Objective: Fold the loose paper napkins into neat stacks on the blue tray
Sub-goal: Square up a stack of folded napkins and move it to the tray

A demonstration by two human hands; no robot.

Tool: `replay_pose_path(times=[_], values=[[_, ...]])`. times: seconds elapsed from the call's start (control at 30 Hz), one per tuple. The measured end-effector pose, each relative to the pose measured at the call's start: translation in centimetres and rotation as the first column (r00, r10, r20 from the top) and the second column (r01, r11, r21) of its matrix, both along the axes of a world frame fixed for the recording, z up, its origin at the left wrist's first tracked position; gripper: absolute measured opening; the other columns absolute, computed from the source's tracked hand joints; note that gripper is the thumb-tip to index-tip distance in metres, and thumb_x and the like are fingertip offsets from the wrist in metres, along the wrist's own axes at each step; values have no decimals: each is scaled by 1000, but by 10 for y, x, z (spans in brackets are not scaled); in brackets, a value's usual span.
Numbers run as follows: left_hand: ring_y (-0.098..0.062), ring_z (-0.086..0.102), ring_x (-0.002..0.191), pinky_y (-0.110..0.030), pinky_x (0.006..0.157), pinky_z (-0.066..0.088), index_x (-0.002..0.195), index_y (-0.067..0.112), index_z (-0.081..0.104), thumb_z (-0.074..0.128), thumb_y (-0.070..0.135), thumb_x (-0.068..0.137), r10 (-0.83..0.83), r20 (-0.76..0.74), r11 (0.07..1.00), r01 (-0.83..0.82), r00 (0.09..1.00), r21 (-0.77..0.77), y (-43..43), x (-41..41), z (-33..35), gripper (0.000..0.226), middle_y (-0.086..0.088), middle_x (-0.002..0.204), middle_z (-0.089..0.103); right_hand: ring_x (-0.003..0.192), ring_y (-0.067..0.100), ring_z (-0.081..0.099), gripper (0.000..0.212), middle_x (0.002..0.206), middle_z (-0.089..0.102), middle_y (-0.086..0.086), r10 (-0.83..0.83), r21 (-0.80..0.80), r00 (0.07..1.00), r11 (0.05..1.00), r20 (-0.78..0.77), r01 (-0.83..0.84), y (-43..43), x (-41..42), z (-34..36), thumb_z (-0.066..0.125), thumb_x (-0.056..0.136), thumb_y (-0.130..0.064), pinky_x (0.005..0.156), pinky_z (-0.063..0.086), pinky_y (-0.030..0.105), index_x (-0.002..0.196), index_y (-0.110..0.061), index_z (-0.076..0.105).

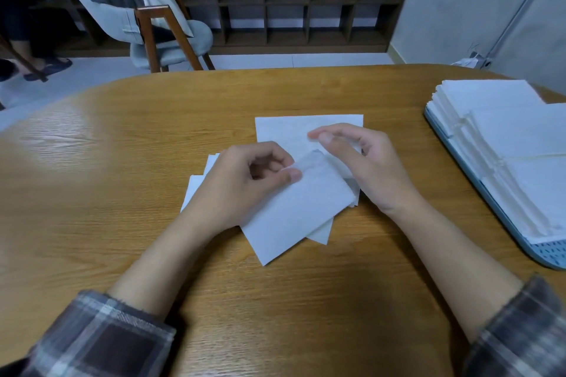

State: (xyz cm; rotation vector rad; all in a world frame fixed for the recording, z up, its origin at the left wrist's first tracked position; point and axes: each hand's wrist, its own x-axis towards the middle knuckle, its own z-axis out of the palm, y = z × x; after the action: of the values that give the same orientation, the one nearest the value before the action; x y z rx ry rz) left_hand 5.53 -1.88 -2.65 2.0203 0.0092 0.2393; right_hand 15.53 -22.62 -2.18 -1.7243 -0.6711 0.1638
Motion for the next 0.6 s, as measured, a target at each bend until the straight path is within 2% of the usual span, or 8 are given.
replay_pose_path(times=[0.07, 0.13, 0.2, 0.27, 0.37, 0.47, 0.53, 0.6], values=[[-24, 69, 79, -32, 72, 50, 87, 24, 76, 85, 28, 89, 3, -7, 999, -2, 1000, 54, 0, 0, -2, 10, 3, 83, 75, 115, 0, 67, 19, 115, 78, -10, 23, -12, 1000, 1000, 3, -23, 2, -1, -2, 69, 101, -26, 96, 44, 9, 111, -15, 80], [-12, 67, 76, -20, 68, 45, 90, 24, 75, 86, 24, 88, 4, 8, 990, -5, 1000, 139, -2, -2, -3, 11, 9, 82, 74, 115, -1, 67, 15, 114, 78, -10, 12, -30, 1000, 999, 22, -12, 3, 0, -5, 72, 100, -22, 98, 44, 10, 110, -15, 80], [-10, 62, 81, -11, 70, 39, 96, 24, 70, 87, 17, 85, -7, 76, 965, -13, 997, 262, -3, -3, -5, 21, 11, 90, 70, 116, -1, 66, 12, 113, 78, -12, -16, -42, 999, 999, 39, 18, 3, 3, -8, 72, 99, -18, 101, 43, 11, 108, -17, 80], [-13, 57, 82, -13, 71, 37, 96, 23, 68, 86, 11, 84, -63, 110, 928, 18, 992, 373, -3, -3, -5, 25, 8, 95, 65, 117, -3, 65, 12, 112, 78, -15, -53, -48, 998, 997, 45, 55, 3, 6, -10, 72, 99, -16, 102, 42, 10, 107, -20, 81], [-15, 58, 74, -16, 68, 38, 89, 23, 77, 76, 1, 86, -190, 45, 906, 158, 981, 392, -8, -6, -6, 22, 7, 86, 64, 115, -5, 65, 14, 111, 78, -14, -103, -35, 994, 994, 35, 104, 2, 8, -12, 71, 99, -13, 100, 41, 7, 106, -19, 81], [-14, 60, 80, -20, 69, 43, 92, 31, 78, 85, 25, 81, -243, -18, 883, 229, 970, 410, -17, -11, -6, 14, 11, 89, 64, 113, -7, 65, 14, 110, 78, -14, -133, -30, 990, 991, 40, 134, 2, 9, -12, 70, 99, -12, 99, 40, 6, 105, -18, 81], [-14, 60, 87, -26, 73, 46, 94, 34, 75, 91, 44, 74, -251, -66, 866, 255, 966, 431, -22, -14, -5, 27, 12, 92, 63, 113, -7, 65, 14, 110, 78, -15, -137, -34, 989, 990, 48, 138, 2, 9, -12, 70, 99, -13, 101, 41, 8, 105, -18, 81], [-13, 59, 89, -29, 75, 48, 96, 34, 72, 91, 50, 72, -269, -91, 849, 281, 959, 448, -26, -14, -3, 35, 12, 92, 63, 114, -6, 65, 14, 110, 78, -14, -133, -40, 990, 990, 52, 136, 2, 9, -12, 70, 99, -13, 102, 41, 9, 105, -18, 81]])
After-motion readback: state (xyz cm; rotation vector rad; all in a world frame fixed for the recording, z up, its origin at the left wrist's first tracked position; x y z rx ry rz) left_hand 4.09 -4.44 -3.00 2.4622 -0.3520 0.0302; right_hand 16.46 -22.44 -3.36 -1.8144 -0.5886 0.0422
